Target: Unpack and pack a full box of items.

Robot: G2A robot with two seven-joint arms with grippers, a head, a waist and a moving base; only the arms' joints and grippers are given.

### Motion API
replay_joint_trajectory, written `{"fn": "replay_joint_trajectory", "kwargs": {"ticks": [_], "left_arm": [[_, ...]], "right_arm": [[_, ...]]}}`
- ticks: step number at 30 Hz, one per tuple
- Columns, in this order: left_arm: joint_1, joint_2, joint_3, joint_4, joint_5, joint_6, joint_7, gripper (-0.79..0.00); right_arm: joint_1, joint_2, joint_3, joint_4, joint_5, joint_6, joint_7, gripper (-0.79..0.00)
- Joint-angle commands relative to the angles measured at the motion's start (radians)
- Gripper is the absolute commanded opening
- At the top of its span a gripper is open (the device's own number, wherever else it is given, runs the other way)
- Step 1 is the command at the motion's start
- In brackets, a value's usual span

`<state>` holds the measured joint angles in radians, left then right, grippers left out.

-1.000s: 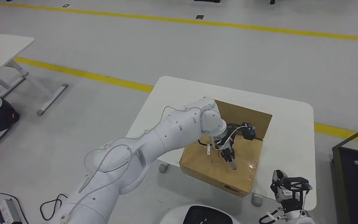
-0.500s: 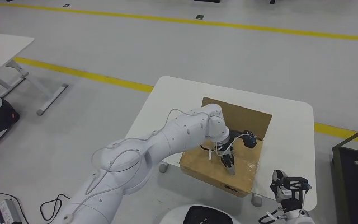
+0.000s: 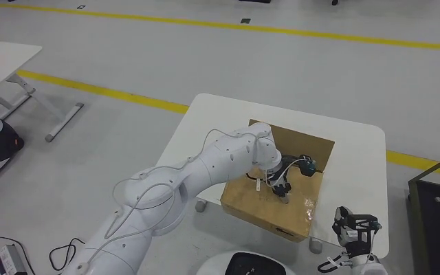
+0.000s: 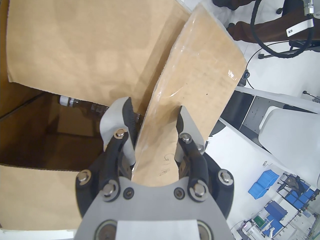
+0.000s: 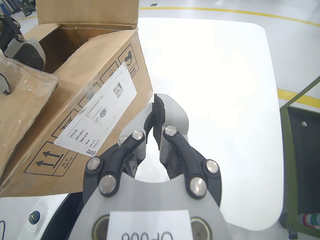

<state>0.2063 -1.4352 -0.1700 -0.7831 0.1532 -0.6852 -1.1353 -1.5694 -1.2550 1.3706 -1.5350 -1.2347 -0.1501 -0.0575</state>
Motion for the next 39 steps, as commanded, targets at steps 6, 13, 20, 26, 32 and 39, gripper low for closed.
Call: {"fn": "replay_joint_trajectory", "kwargs": {"ticks": [6, 13, 20, 26, 32, 39], "left_arm": [[-0.037, 0.003, -0.001, 0.031, -0.013, -0.029, 0.029, -0.785], [-0.073, -0.002, -0.016, 0.064, 0.058, -0.031, 0.077, -0.785], [-0.089, -0.008, -0.045, 0.067, 0.106, -0.008, 0.14, -0.785], [-0.09, -0.002, -0.077, 0.033, 0.098, -0.006, 0.144, -0.785], [-0.066, 0.017, -0.112, -0.03, 0.019, -0.013, 0.071, -0.717], [-0.028, 0.046, -0.142, -0.149, -0.016, 0.014, 0.006, -0.665]], "right_arm": [[0.011, -0.001, -0.004, 0.001, -0.005, 0.011, 0.009, -0.785], [0.019, -0.001, -0.001, -0.009, -0.012, 0.017, 0.009, -0.785], [0.021, -0.001, -0.006, -0.01, -0.018, 0.012, 0.008, -0.785], [0.024, -0.002, -0.015, -0.002, -0.018, -0.001, 0.011, -0.785], [0.022, -0.002, -0.009, 0.003, 0.001, 0.003, 0.006, -0.785], [0.019, 0.0, 0.022, 0.006, 0.03, 0.011, 0.005, -0.785]]}}
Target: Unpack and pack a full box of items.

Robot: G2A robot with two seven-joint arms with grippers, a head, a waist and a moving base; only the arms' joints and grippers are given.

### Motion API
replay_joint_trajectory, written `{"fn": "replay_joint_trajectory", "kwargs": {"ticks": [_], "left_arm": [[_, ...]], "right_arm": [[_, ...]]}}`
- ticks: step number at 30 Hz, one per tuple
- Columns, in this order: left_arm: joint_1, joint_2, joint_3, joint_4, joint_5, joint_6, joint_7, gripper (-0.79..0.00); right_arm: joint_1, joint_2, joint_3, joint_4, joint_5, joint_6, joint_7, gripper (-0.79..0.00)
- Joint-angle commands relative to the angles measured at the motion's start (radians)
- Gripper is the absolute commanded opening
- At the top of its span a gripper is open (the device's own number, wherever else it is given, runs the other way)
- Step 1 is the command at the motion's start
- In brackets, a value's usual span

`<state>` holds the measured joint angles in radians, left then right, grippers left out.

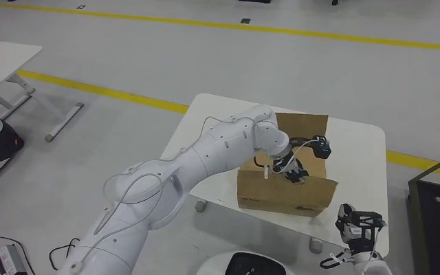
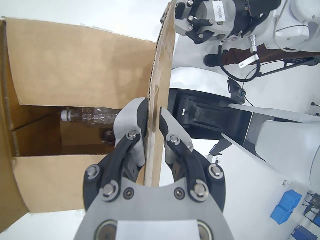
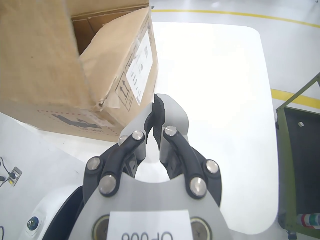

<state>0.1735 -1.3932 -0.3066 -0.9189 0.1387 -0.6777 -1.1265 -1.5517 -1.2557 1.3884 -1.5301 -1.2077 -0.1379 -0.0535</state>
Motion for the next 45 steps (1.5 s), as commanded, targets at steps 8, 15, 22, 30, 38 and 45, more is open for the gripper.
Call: {"fn": "replay_joint_trajectory", "kwargs": {"ticks": [8, 15, 22, 30, 38, 45], "left_arm": [[0.044, 0.038, -0.039, -0.123, -0.003, 0.033, -0.049, -0.566], [0.086, 0.069, -0.033, -0.232, -0.054, 0.068, -0.084, -0.314], [0.132, 0.108, -0.014, -0.309, -0.183, 0.099, -0.115, 0.0], [0.146, 0.148, 0.031, -0.373, -0.249, 0.122, -0.138, 0.0], [0.157, 0.171, 0.013, -0.37, -0.268, 0.113, -0.129, 0.0], [0.169, 0.184, 0.005, -0.394, -0.257, 0.115, -0.131, 0.0]], "right_arm": [[0.013, 0.001, 0.011, 0.019, 0.008, -0.007, 0.007, -0.785], [0.028, 0.002, 0.025, 0.029, 0.014, -0.004, 0.002, -0.785], [0.035, 0.007, 0.059, 0.034, 0.014, -0.006, -0.001, -0.785], [0.02, 0.01, 0.091, -0.037, 0.063, -0.031, 0.009, -0.785], [-0.045, 0.018, 0.098, -0.188, 0.076, -0.148, 0.023, -0.785], [-0.073, 0.021, 0.057, -0.211, 0.033, -0.217, 0.032, -0.785]]}}
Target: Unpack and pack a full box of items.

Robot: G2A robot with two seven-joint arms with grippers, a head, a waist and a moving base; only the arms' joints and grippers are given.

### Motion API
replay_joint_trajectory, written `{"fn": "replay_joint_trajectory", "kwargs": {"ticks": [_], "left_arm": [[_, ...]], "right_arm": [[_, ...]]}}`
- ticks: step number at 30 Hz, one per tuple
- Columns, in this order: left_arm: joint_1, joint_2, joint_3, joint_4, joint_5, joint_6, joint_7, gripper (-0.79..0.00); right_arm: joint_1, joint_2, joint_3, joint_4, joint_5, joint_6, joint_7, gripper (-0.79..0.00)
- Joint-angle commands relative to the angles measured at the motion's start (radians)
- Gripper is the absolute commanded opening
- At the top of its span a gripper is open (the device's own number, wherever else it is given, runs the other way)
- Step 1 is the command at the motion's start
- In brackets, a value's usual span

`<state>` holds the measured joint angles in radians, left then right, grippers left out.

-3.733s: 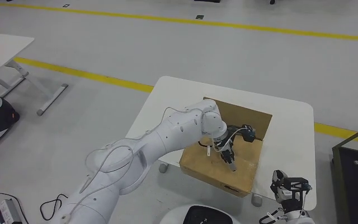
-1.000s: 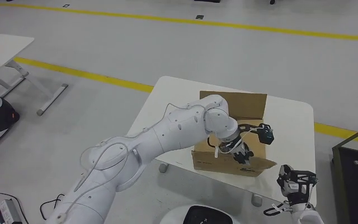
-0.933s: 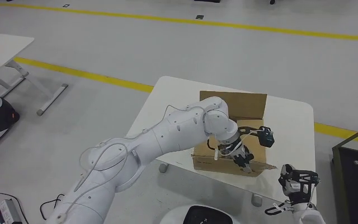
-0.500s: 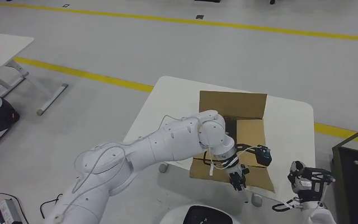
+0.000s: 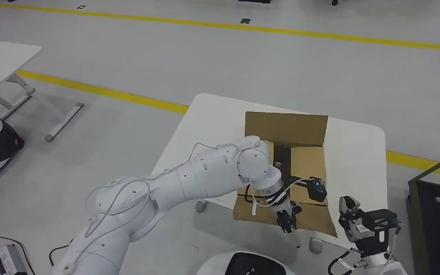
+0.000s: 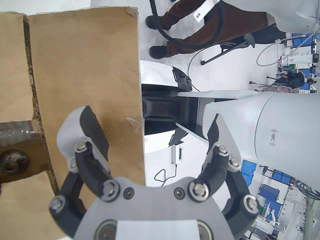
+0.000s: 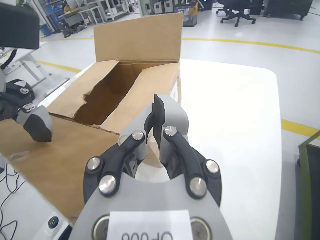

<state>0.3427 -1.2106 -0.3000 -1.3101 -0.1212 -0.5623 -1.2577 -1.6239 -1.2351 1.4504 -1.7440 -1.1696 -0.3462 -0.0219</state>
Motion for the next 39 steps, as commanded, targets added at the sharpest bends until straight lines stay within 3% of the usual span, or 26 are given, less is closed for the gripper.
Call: {"fn": "replay_joint_trajectory", "kwargs": {"ticks": [1, 14, 17, 29, 35, 39], "left_arm": [[0.001, 0.002, -0.006, -0.004, 0.002, -0.001, 0.001, 0.0], [-0.006, 0.045, -0.121, 0.05, 0.019, -0.038, 0.06, 0.0], [0.002, 0.055, -0.142, 0.038, 0.088, -0.062, 0.094, 0.0], [0.065, 0.082, -0.215, -0.015, 0.199, -0.005, 0.194, 0.0], [0.091, 0.09, -0.247, -0.037, 0.286, 0.046, 0.262, 0.0], [0.116, 0.093, -0.269, -0.05, 0.336, 0.086, 0.334, 0.0]], "right_arm": [[-0.002, 0.001, -0.01, 0.007, -0.015, -0.017, 0.001, -0.785], [-0.003, 0.004, -0.066, 0.062, -0.085, -0.062, -0.025, -0.785], [0.002, 0.004, -0.079, 0.078, -0.098, -0.06, -0.044, -0.785], [0.048, -0.003, -0.147, 0.166, -0.162, -0.008, -0.092, -0.785], [0.038, -0.005, -0.103, 0.138, -0.035, 0.014, -0.166, -0.785], [0.027, -0.002, -0.035, 0.12, 0.057, 0.058, -0.152, -0.785]]}}
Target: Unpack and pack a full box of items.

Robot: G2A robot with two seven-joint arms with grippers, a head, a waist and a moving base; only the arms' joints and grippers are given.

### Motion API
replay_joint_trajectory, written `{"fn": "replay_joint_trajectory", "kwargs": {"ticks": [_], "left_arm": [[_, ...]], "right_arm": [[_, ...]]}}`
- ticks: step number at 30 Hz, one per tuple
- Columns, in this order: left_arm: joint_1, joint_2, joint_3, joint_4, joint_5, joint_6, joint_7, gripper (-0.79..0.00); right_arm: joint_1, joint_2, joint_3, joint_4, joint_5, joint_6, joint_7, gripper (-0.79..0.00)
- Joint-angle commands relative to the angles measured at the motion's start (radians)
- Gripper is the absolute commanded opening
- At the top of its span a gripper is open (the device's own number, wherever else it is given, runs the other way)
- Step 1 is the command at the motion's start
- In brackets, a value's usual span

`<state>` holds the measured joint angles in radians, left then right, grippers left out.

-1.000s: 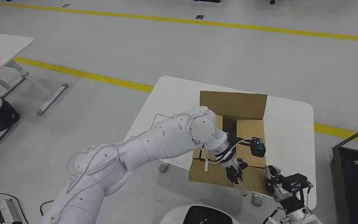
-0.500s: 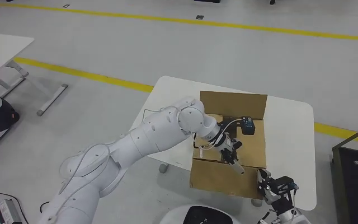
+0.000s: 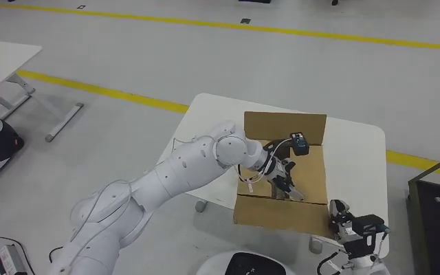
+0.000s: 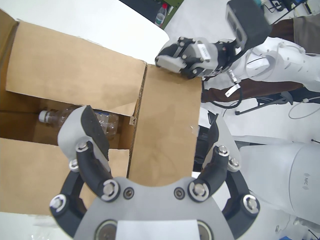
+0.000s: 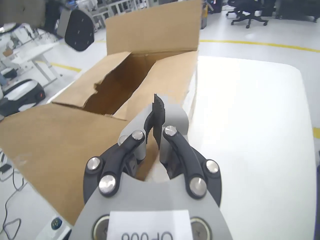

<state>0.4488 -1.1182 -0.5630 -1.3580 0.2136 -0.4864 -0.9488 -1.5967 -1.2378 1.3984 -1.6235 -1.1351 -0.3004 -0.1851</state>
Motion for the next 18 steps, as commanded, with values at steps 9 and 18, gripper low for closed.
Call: {"fn": "replay_joint_trajectory", "kwargs": {"ticks": [9, 18], "left_arm": [[0.039, 0.005, -0.033, -0.012, 0.057, 0.016, 0.034, 0.0], [0.051, 0.002, -0.052, 0.013, 0.034, 0.05, 0.037, 0.0]], "right_arm": [[0.116, -0.005, 0.005, 0.156, 0.022, 0.068, 0.095, -0.785], [0.21, -0.025, -0.128, 0.301, -0.032, -0.01, 0.03, -0.785]]}}
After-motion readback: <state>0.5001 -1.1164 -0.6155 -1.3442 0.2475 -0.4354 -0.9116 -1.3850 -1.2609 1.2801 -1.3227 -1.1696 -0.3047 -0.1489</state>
